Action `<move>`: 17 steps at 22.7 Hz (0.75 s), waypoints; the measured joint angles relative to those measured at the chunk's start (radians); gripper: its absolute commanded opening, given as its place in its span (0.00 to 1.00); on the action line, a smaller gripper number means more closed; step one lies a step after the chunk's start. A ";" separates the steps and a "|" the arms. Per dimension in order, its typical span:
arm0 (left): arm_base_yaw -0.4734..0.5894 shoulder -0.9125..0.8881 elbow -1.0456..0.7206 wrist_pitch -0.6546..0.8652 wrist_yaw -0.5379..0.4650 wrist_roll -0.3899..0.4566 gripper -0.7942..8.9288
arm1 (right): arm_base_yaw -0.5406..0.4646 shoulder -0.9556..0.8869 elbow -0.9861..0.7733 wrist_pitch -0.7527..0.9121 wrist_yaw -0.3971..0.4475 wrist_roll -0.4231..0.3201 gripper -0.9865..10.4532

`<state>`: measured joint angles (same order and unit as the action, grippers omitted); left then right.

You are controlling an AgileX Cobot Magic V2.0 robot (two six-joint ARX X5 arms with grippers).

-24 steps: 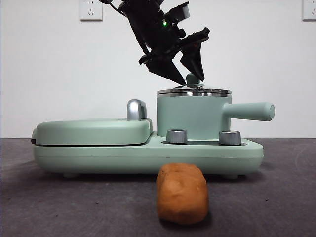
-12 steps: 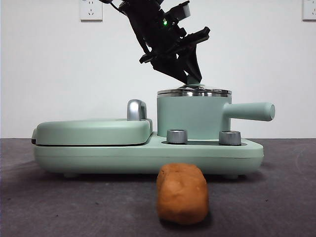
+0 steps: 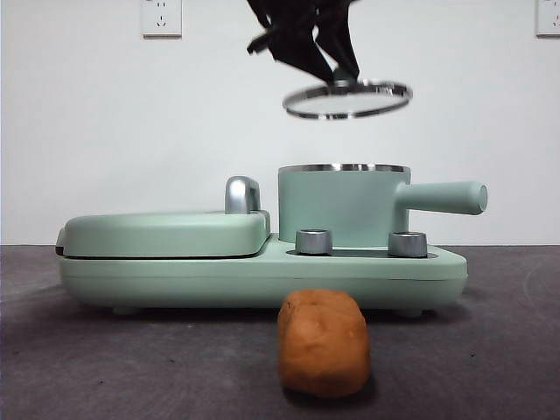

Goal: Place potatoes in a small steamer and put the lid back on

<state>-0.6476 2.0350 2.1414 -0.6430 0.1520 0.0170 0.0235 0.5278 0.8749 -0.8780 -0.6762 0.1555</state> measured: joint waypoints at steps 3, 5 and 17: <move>0.008 -0.020 0.021 -0.082 0.001 -0.008 0.10 | 0.014 0.043 0.000 -0.018 0.001 0.023 0.47; 0.021 -0.039 0.021 -0.128 0.001 -0.007 0.10 | 0.046 0.081 0.000 -0.019 0.005 0.050 0.47; 0.145 -0.175 0.023 -0.285 0.000 -0.006 0.10 | 0.381 0.293 0.000 0.038 0.276 0.209 0.47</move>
<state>-0.5030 1.8603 2.1647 -0.9279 0.1524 0.0105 0.4049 0.8207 0.8749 -0.8398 -0.4004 0.3645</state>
